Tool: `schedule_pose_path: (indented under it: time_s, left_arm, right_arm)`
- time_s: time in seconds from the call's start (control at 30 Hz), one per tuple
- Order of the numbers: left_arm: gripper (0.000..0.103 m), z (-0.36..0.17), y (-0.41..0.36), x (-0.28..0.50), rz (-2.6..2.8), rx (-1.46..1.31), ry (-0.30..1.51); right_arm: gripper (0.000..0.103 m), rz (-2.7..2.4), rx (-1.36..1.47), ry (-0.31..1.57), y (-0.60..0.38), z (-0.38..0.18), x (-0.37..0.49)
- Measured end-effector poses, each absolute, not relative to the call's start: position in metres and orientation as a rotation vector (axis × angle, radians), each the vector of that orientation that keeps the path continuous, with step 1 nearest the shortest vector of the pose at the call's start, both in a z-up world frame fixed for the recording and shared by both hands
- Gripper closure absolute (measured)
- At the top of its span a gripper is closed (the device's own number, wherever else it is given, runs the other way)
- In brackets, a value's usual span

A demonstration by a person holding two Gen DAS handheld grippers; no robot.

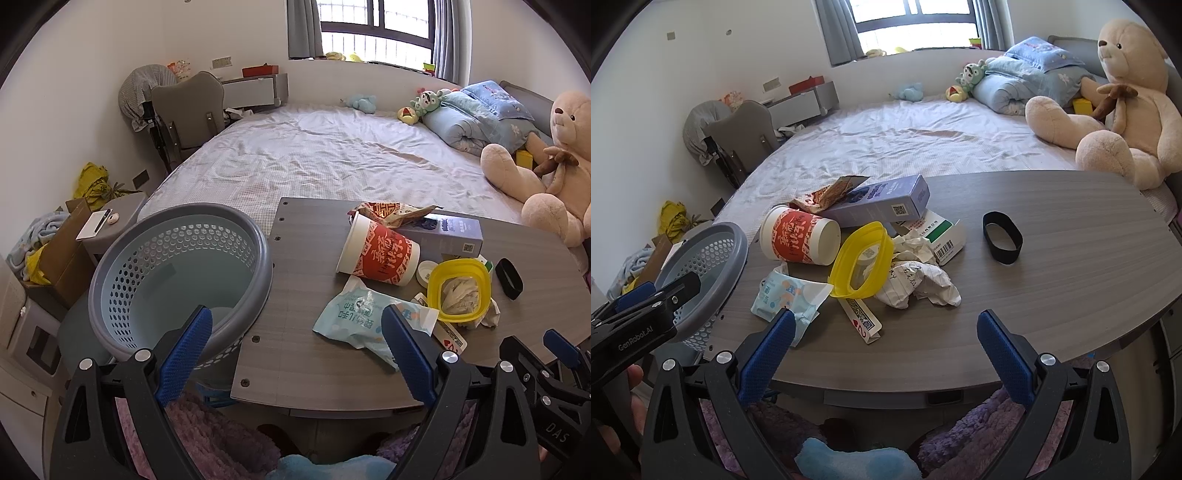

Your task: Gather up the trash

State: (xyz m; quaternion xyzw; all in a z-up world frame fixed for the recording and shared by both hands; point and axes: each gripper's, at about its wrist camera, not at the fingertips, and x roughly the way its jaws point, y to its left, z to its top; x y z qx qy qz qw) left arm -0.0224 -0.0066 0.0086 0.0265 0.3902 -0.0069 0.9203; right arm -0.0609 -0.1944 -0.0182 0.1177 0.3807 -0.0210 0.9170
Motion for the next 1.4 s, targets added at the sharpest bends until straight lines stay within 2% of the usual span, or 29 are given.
schedule_pose_path:
  time_s: [1.4]
  left_arm:
    - [0.014,0.0033,-0.0103,-0.0241,-0.019,0.074,0.806]
  right_arm:
    - [0.006,-0.109,0.162,0.799,-0.1934,-0.0175,-0.0592]
